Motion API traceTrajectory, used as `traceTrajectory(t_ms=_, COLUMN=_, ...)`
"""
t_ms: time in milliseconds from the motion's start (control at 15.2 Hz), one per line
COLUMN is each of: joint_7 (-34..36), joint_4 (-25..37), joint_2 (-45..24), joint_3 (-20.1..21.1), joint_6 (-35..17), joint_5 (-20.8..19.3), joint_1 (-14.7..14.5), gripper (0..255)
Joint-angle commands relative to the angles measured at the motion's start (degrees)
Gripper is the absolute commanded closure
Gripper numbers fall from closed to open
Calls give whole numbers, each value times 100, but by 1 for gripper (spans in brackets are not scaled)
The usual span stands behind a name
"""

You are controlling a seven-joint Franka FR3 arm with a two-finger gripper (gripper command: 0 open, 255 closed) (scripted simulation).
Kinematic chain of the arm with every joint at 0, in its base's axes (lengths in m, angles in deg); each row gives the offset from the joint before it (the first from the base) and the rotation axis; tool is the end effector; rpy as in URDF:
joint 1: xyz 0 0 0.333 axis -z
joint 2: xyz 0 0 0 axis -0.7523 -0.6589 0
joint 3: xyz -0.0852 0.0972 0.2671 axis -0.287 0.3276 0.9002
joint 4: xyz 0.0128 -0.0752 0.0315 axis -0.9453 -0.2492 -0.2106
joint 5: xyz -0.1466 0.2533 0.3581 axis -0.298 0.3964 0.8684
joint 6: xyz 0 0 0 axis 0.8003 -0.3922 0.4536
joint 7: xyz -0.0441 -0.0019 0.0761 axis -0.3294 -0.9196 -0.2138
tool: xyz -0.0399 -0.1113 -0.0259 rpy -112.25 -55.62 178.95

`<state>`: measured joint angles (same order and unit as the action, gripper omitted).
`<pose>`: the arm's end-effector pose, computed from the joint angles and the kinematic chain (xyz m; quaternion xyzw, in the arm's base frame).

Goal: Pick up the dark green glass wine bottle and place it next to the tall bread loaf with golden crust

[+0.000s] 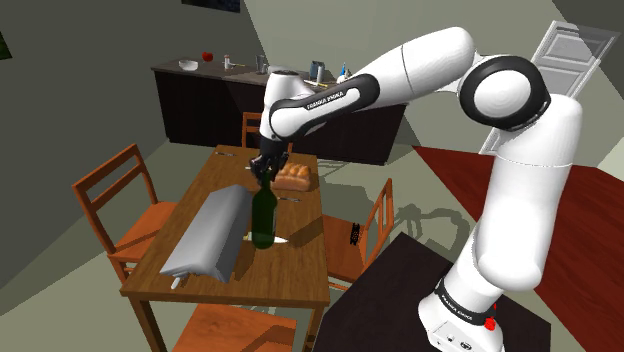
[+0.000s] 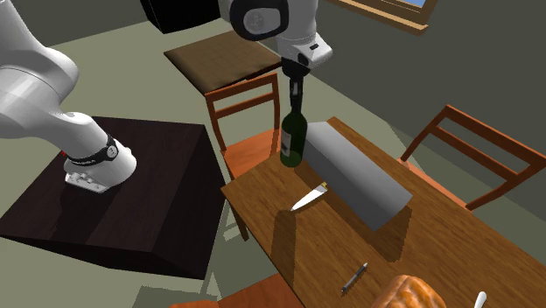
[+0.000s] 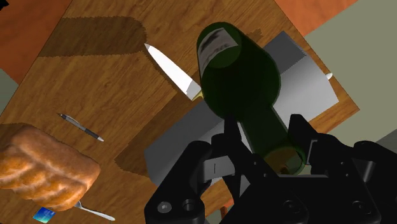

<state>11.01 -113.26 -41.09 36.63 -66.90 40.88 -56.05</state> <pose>0.6582 0.1736 0.3007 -0.9984 0.0087 -0.0463 0.0297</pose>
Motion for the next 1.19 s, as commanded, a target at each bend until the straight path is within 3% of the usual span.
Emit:
traceTrajectory(t_ms=0, joint_7=-1, joint_4=84, joint_2=60, joint_3=4, joint_6=143, joint_5=9, joint_1=2, gripper=255)
traceTrajectory(t_ms=1122, joint_7=-10, joint_4=877, joint_2=467, joint_3=20, joint_6=1339, joint_5=64, joint_1=17, gripper=255)
